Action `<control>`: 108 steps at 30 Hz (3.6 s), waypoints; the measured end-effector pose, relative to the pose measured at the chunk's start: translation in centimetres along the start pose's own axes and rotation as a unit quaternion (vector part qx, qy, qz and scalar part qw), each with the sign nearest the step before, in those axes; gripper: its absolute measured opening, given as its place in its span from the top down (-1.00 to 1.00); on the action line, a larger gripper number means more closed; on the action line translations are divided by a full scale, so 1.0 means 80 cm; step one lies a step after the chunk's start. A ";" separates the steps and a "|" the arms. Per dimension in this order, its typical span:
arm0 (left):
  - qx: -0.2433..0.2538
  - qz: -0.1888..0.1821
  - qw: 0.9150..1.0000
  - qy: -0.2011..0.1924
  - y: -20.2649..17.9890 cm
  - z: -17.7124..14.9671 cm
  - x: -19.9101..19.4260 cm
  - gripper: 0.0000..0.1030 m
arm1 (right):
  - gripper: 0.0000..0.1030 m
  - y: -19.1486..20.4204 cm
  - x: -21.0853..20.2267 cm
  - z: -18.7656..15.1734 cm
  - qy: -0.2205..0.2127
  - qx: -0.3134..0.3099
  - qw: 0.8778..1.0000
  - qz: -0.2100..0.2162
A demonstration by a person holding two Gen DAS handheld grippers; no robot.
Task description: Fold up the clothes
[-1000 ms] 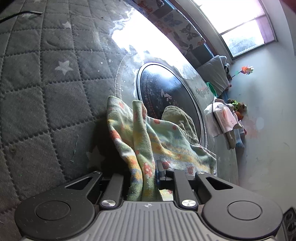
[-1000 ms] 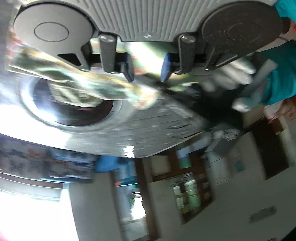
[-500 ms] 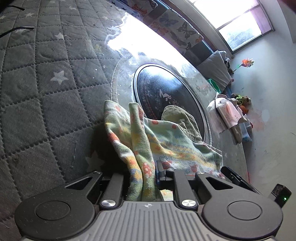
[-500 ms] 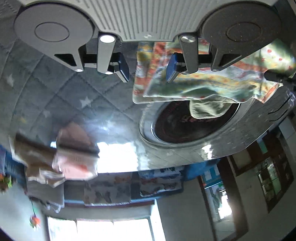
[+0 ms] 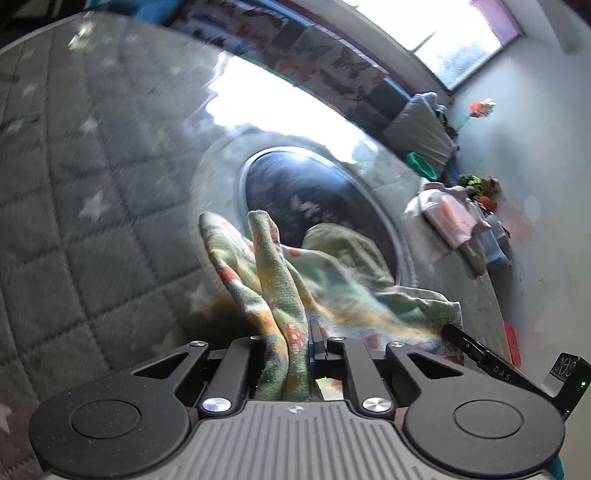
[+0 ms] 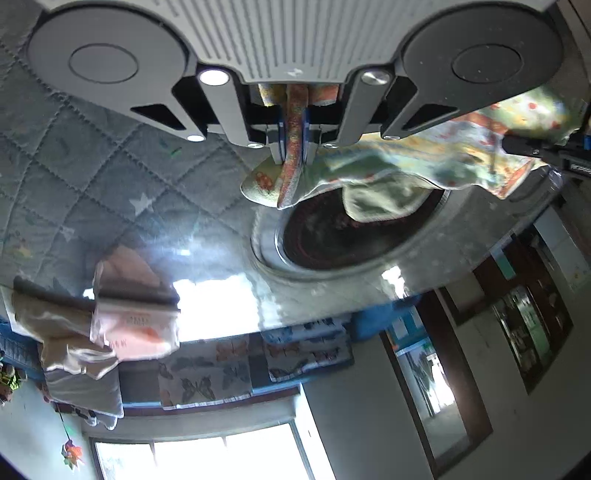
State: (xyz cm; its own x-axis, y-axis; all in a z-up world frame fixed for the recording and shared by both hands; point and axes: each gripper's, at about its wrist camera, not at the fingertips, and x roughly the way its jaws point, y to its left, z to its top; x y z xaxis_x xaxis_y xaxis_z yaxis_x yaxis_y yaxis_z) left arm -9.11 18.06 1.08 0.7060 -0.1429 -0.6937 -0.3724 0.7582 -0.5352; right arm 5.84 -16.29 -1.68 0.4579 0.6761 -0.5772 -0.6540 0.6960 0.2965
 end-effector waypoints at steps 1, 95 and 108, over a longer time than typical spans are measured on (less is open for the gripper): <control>0.011 -0.004 1.000 -0.003 -0.008 0.003 -0.002 0.79 | 0.86 0.001 -0.008 0.002 -0.007 -0.003 1.000 0.000; 0.280 -0.060 0.955 0.074 -0.299 -0.004 0.253 0.54 | 0.21 -0.153 -0.056 0.018 -0.002 -0.016 0.983 -0.184; 0.324 -0.069 0.939 0.089 -0.268 -0.057 0.186 0.54 | 0.04 -0.087 -0.083 -0.024 0.032 -0.068 0.988 -0.131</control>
State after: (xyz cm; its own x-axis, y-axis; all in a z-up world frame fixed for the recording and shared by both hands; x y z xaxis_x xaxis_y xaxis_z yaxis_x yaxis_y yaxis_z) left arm 6.61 -3.22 0.02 0.5877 -0.3289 -0.7392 0.2010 0.9443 -0.2604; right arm 6.20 -26.13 -1.36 0.5866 0.4569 -0.6687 -0.5950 0.8033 0.0270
